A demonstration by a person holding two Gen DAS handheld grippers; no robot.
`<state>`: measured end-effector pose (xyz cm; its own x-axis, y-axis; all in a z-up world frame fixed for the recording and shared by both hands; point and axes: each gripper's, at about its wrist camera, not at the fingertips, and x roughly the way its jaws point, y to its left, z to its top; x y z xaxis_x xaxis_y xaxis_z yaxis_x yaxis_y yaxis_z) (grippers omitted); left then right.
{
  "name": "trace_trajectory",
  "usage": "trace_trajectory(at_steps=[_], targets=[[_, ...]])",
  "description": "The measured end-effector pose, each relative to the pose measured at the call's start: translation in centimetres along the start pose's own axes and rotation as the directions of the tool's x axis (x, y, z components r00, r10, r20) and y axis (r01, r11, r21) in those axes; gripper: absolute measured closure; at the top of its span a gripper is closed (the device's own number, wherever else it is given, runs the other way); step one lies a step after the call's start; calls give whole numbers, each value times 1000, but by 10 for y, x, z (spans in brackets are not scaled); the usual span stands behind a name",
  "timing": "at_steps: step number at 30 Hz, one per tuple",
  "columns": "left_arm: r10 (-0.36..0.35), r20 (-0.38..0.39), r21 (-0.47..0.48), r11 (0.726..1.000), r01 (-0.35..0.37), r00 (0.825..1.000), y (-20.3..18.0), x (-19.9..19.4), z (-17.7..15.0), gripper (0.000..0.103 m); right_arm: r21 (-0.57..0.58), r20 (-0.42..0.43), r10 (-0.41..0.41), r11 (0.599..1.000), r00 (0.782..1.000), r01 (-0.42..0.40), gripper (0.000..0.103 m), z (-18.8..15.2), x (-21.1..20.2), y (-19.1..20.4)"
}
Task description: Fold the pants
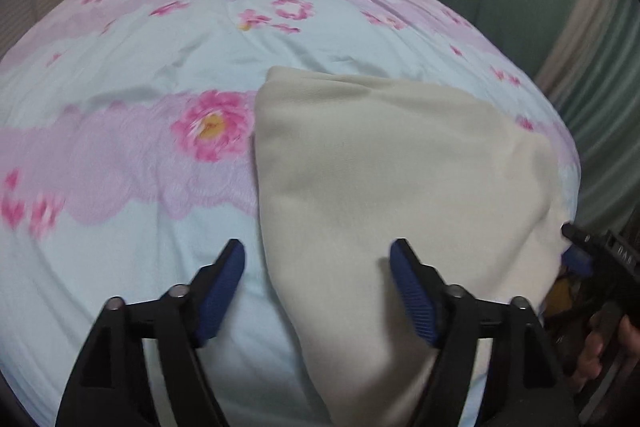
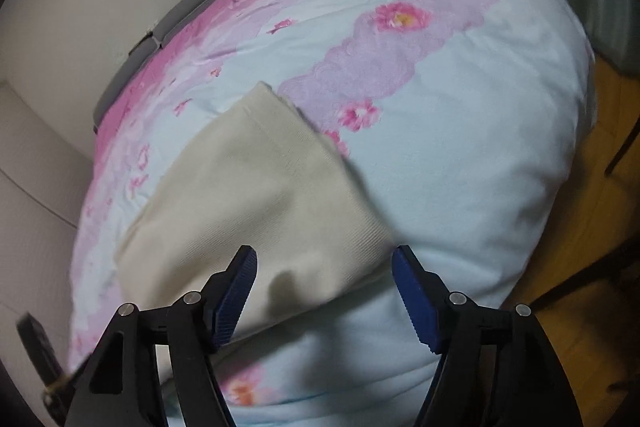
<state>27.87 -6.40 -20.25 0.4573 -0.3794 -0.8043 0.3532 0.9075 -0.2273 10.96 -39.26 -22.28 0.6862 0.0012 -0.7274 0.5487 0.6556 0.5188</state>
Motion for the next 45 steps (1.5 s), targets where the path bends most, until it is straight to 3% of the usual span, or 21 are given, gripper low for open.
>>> trace_trajectory(at_steps=[7, 18, 22, 23, 25, 27, 30, 34, 45], targets=[[8, 32, -172, 985, -2, 999, -4, 1, -19, 25, 131, -79, 175, 978, 981, -164, 32, -29, 28, 8], [-63, 72, -248, 965, 79, 995, -10, 27, -25, 25, 261, -27, 240, 939, 970, -225, 24, -17, 68, -9], [-89, 91, -296, 949, 112, 992, -9, 34, -21, 34, 247, -22, 264, 936, 964, -251, 23, -13, 80, 0], [-89, 97, -297, 948, 114, 991, -11, 34, -20, 37, 247, -21, 273, 934, 962, -259, 24, -12, 82, 1], [-71, 105, -288, 953, 99, 992, -14, 31, -18, 53, 253, -19, 285, 929, 958, -271, 37, -11, 81, 3], [-60, 114, -282, 955, 90, 992, -14, 26, -17, 63, 217, 1, 307, 929, 952, -300, 61, -8, 71, 9], [-67, 123, -289, 952, 100, 990, -7, 21, -16, 73, 180, 10, 344, 923, 939, -340, 67, -6, 68, 17], [-76, 137, -299, 948, 114, 988, -5, 12, -12, 83, 175, 12, 356, 919, 934, -353, 72, -3, 63, 21], [-99, 202, -307, 939, 159, 974, 7, -43, 17, 86, 47, 61, 463, 883, 884, -466, 73, 22, 8, 86]])
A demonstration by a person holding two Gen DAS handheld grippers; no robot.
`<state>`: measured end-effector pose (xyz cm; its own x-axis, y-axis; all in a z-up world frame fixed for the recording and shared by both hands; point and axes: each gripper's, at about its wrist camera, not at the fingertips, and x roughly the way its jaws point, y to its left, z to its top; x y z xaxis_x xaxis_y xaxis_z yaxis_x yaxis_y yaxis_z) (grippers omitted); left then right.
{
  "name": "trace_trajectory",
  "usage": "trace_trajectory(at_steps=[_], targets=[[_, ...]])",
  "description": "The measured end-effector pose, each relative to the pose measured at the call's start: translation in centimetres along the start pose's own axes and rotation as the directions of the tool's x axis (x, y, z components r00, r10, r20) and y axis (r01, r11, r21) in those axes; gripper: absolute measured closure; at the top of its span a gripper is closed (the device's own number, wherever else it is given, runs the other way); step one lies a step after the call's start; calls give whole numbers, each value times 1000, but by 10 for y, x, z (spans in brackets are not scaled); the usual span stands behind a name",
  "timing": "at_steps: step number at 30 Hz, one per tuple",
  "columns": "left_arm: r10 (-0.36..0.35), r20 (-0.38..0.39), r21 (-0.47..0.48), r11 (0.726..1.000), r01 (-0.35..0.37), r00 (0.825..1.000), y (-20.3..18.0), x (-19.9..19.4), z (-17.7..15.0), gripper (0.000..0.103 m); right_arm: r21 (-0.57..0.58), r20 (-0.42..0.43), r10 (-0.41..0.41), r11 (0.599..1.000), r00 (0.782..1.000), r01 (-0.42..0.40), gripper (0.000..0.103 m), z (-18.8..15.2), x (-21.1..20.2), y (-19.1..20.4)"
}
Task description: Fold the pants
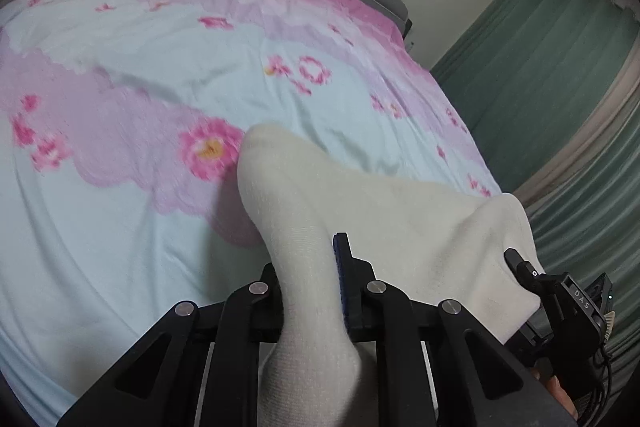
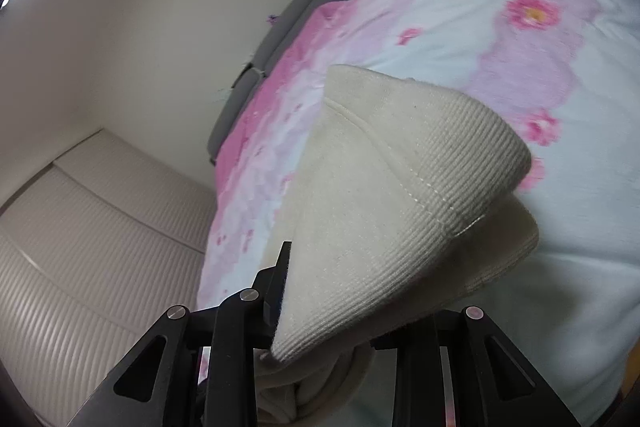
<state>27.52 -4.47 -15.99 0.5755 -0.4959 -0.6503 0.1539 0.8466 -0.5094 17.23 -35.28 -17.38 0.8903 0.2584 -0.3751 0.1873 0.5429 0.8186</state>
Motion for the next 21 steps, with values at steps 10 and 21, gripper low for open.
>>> trace_trajectory(at_steps=[10, 21], targets=[[70, 113, -82, 995, -61, 991, 80, -73, 65, 87, -84, -107, 119, 988, 987, -128, 73, -31, 78, 107], [245, 261, -164, 964, -207, 934, 270, -166, 204, 87, -132, -308, 269, 938, 913, -321, 73, -144, 267, 295]])
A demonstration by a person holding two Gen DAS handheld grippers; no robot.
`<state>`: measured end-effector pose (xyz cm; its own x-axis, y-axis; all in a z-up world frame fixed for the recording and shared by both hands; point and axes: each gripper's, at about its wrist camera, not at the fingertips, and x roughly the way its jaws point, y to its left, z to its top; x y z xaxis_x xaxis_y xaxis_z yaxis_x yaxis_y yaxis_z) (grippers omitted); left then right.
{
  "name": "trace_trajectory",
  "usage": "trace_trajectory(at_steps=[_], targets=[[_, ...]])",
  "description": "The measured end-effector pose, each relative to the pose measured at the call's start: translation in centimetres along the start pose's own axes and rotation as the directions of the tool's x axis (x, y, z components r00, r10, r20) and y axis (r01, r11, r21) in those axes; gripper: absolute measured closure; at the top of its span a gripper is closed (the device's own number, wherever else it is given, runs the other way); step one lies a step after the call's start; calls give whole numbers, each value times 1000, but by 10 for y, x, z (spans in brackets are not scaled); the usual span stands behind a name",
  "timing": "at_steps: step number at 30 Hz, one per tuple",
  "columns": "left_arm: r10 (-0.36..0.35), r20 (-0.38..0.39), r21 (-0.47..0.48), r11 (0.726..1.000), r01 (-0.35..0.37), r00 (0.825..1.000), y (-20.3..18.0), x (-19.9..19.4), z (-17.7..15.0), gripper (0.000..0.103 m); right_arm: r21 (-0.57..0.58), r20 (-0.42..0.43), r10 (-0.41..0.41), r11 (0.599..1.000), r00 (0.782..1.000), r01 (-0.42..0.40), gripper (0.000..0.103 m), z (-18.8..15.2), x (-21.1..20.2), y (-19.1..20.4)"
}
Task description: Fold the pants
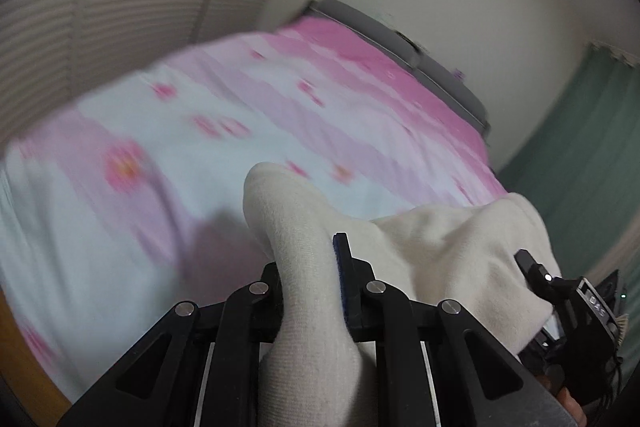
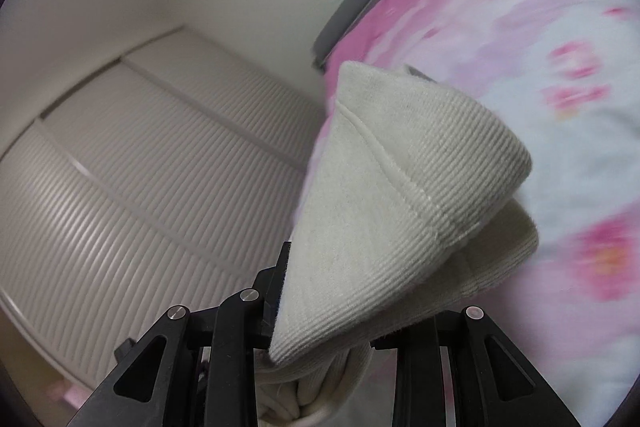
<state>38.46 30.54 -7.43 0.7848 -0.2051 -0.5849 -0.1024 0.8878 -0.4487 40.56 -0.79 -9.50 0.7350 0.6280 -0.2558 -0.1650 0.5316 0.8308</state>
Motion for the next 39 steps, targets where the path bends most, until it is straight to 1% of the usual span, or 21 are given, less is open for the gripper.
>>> trace_trajectory(at_steps=[4, 6, 7, 10, 13, 15, 16, 19, 20, 22, 24, 25, 26, 27, 30, 32, 33, 34, 36, 38, 39], targets=[[69, 33, 18, 997, -69, 997, 75, 17, 77, 87, -13, -46, 58, 998, 997, -59, 73, -13, 108, 45], [108, 48, 26, 994, -109, 993, 105, 26, 110, 87, -34, -51, 85, 996, 995, -86, 73, -19, 156, 65], [128, 63, 23, 991, -129, 990, 125, 33, 132, 87, -41, -52, 95, 994, 994, -97, 73, -22, 176, 73], [152, 102, 45, 987, -157, 983, 162, 51, 172, 87, -55, -49, 123, 990, 991, -126, 73, -32, 236, 91], [142, 140, 70, 986, -153, 980, 202, 77, 198, 87, -66, -36, 121, 990, 992, -123, 73, -45, 283, 88], [143, 147, 75, 985, -155, 979, 229, 96, 198, 87, -43, -46, 82, 996, 996, -84, 73, -63, 304, 68], [156, 135, 72, 983, -166, 979, 246, 111, 190, 87, -20, -62, 45, 999, 997, -47, 73, -77, 311, 54], [189, 48, 39, 981, -190, 981, 283, 141, 160, 86, 72, -101, -82, 993, 992, 90, 71, -121, 319, 10], [192, 57, 26, 981, -194, 980, 293, 143, 146, 86, 90, -93, -114, 988, 989, 123, 69, -134, 313, -5], [172, 77, 1, 985, -173, 982, 301, 138, 130, 84, 87, -81, -115, 989, 990, 122, 64, -144, 304, -18], [174, 77, -6, 985, -174, 982, 305, 134, 124, 83, 70, -80, -119, 990, 990, 124, 55, -144, 298, -25], [185, 81, 1, 983, -186, 979, 304, 133, 120, 80, 70, -86, -120, 990, 989, 126, 53, -142, 298, -25], [194, 80, 3, 981, -195, 978, 308, 134, 122, 79, 69, -95, -130, 988, 987, 137, 48, -140, 294, -27], [207, 76, 4, 978, -208, 975, 308, 134, 122, 76, 67, -103, -137, 987, 985, 144, 45, -138, 293, -26], [260, 75, 15, 965, -262, 963, 298, 131, 123, 69, 53, -139, -163, 984, 977, 172, 41, -131, 282, -28], [305, 86, 35, 950, -309, 948, 288, 114, 121, 53, 10, -166, -190, 981, 968, 194, 41, -128, 271, -16], [317, 96, 46, 945, -323, 943, 280, 105, 120, 29, -19, -171, -205, 979, 964, 205, 41, -135, 283, -3], [340, 121, 57, 935, -349, 932, 267, 92, 114, 16, -61, -169, -224, 974, 960, 217, 41, -137, 280, 5], [357, 152, 78, 925, -371, 922, 249, 76, 108, 15, -144, -150, -262, 960, 953, 241, 38, -135, 253, 16], [382, 157, 110, 910, -401, 911, 220, 59, 93, 15, -245, -116, -322, 926, 940, 287, 34, -121, 235, 27], [385, 159, 119, 907, -405, 909, 210, 54, 89, 15, -296, -96, -345, 906, 934, 304, 34, -115, 221, 32]])
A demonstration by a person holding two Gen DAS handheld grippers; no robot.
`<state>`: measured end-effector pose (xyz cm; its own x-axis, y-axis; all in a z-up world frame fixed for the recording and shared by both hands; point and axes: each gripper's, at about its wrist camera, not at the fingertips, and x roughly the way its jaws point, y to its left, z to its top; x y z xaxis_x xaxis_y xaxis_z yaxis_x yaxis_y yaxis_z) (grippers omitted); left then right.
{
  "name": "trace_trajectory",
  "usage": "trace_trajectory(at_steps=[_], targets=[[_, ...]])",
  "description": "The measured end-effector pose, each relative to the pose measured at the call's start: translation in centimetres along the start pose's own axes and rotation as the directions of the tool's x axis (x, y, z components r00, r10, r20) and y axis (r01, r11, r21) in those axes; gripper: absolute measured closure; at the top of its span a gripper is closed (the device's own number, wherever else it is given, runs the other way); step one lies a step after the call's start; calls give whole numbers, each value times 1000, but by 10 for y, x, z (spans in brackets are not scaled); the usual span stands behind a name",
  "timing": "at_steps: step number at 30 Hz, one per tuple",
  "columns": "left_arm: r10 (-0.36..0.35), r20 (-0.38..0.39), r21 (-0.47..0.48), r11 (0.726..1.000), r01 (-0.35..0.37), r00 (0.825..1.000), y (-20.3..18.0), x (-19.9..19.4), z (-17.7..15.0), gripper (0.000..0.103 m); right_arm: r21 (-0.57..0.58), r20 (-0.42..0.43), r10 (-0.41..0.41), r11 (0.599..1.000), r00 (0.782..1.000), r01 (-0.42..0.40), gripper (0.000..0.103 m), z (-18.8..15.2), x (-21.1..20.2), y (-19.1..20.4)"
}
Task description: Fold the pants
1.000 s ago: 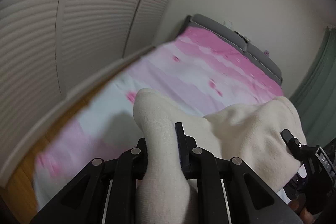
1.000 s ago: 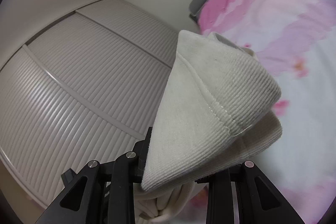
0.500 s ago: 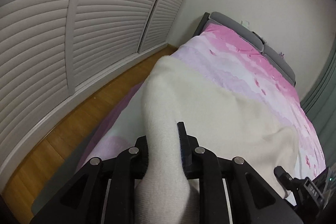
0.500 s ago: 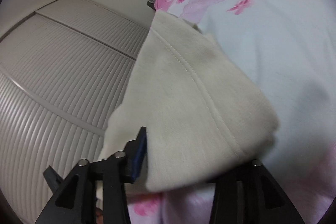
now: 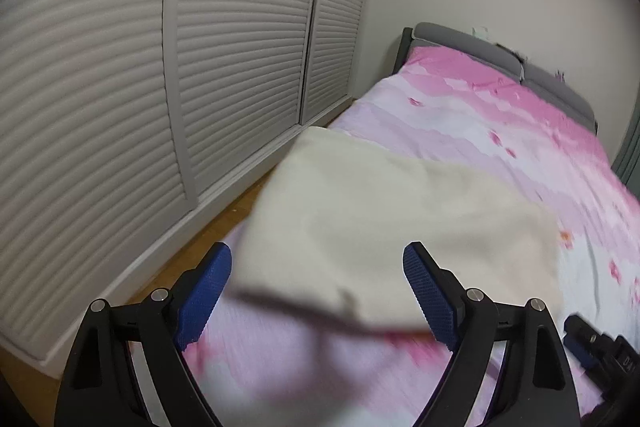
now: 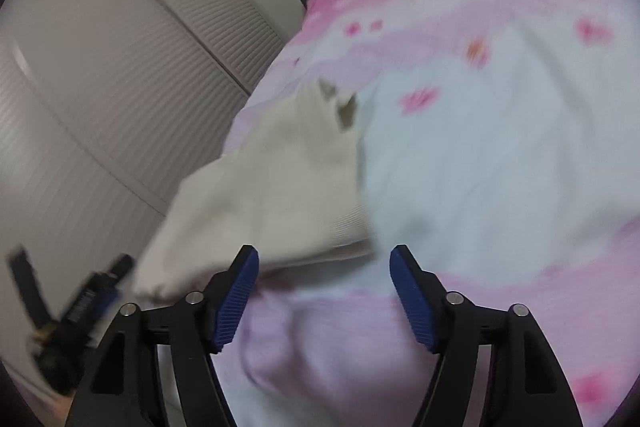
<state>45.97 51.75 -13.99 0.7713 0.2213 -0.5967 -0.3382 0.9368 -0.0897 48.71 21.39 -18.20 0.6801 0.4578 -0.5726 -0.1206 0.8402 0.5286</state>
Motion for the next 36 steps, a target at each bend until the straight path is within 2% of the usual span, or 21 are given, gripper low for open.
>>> trace_trajectory(at_steps=[5, 7, 9, 15, 19, 21, 24, 29, 31, 33, 36], targets=[[23, 5, 86, 996, -23, 1000, -62, -73, -28, 15, -161, 87, -85, 982, 993, 98, 33, 20, -77, -20], [14, 1, 114, 993, -14, 1000, -91, -104, -44, 15, -224, 136, -116, 964, 984, 145, 33, 25, -119, -34], [-4, -3, 135, 991, 4, 1000, -121, -132, -59, 14, -263, 190, -141, 946, 972, 189, 26, 16, -176, -52], [-143, -8, 197, 970, 141, 990, -227, -213, -109, 10, -262, 302, -224, 915, 927, 307, 23, 10, -315, -128], [-243, -28, 244, 939, 242, 970, -295, -268, -147, 10, -228, 342, -297, 894, 892, 385, 23, -4, -393, -181], [-272, -29, 268, 925, 270, 962, -320, -290, -161, 10, -203, 353, -326, 888, 877, 412, 19, -10, -426, -205], [-326, -49, 310, 893, 325, 944, -360, -325, -189, 10, -184, 365, -363, 875, 858, 448, 19, -21, -466, -229], [-366, -60, 375, 854, 361, 929, -398, -372, -224, 4, -163, 388, -413, 850, 824, 502, 19, -44, -523, -260], [-375, -63, 379, 848, 370, 925, -403, -387, -237, 4, -157, 396, -424, 842, 815, 515, 18, -52, -533, -265], [-380, -62, 375, 848, 375, 923, -404, -395, -246, 4, -150, 403, -435, 836, 805, 528, 13, -61, -546, -270], [-376, -52, 363, 856, 368, 925, -401, -408, -256, 3, -137, 401, -450, 832, 798, 538, 13, -75, -559, -276]])
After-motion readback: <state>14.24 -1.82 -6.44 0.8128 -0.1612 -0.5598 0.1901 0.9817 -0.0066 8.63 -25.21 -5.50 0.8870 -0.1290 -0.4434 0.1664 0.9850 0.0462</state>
